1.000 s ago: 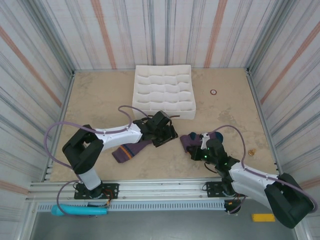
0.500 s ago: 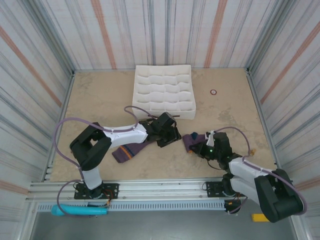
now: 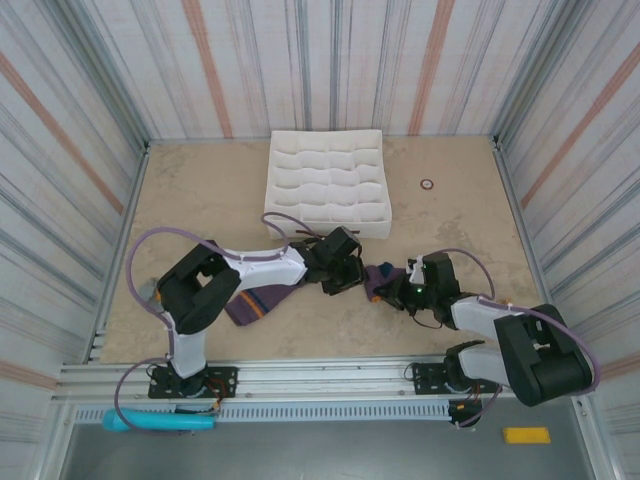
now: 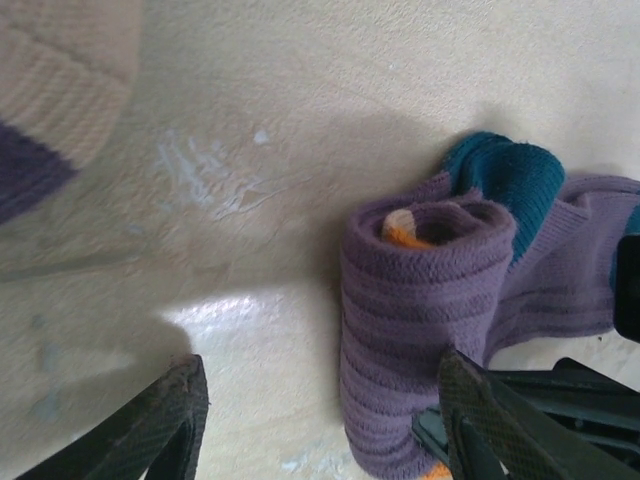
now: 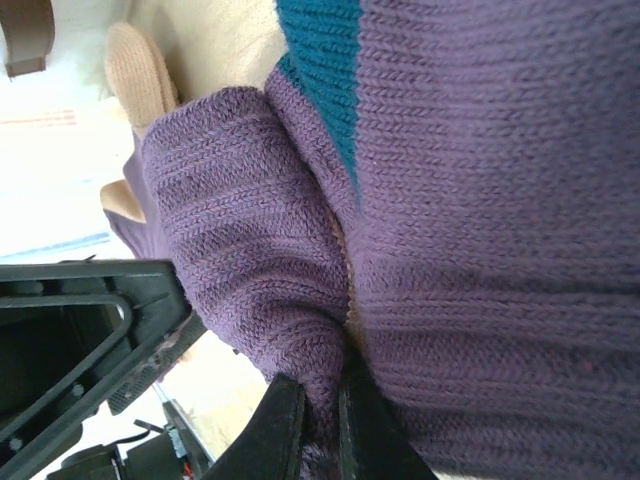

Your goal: Roll the socks

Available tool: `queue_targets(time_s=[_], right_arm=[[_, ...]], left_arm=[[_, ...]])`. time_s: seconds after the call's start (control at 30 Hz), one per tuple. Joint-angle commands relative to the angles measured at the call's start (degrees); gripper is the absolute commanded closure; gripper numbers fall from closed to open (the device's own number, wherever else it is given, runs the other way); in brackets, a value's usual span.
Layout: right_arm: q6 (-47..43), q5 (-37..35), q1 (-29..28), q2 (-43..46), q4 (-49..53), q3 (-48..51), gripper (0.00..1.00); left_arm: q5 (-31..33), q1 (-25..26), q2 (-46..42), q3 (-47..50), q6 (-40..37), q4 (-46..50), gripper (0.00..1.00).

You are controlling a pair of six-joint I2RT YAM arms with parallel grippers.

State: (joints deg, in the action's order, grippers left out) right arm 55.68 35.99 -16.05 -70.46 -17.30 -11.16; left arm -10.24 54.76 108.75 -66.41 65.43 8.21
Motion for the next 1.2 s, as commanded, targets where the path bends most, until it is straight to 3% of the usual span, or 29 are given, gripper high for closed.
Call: queue_targets(time_s=[0.0, 0.37, 0.53, 0.73, 0.83, 0.87, 0.93, 1.07, 1.17], right_arm=[[1.46, -3.48, 1.23, -0.88, 11.57, 2.47, 1.0], [1.18, -1.15, 2.99, -2.43, 9.24, 2.96, 1.0], [1.17, -0.27, 3.65, -3.42, 7.86, 3.1, 1.0], [0.01, 0.35, 3.84, -3.81, 7.89, 2.05, 1.0], [-4.25, -0.22, 3.29, -2.84, 12.69, -0.49, 1.0], [-5.66, -0.83, 2.79, -2.13, 14.46, -1.24, 1.0], [-7.64, -1.77, 1.73, -0.59, 16.33, -2.52, 0.9], [-11.12, -3.76, -2.83, 1.69, 17.96, -5.88, 0.62], [-14.42, -8.28, -8.26, 2.81, 20.75, -9.63, 0.51]], left_arm=[[0.41, 0.26, 1.91, -2.2, -2.16, -1.77, 0.39], [-0.39, 1.05, 6.83, -4.81, -1.98, -4.17, 0.46], [-0.58, 1.22, 8.27, -4.69, -0.29, -5.45, 0.55], [-0.58, 1.06, 9.96, -6.42, 1.15, -1.82, 0.79], [0.59, 0.62, 8.92, -5.59, 1.43, 0.41, 0.98], [1.17, 0.29, 8.15, -4.93, 1.77, 0.9, 1.0], [2.16, -0.24, 6.58, -3.58, 2.37, 1.88, 1.0], [4.57, -1.37, 3.18, -1.27, 4.42, 5.72, 1.0], [7.56, -1.22, -0.22, 2.12, 8.18, 7.19, 1.0]])
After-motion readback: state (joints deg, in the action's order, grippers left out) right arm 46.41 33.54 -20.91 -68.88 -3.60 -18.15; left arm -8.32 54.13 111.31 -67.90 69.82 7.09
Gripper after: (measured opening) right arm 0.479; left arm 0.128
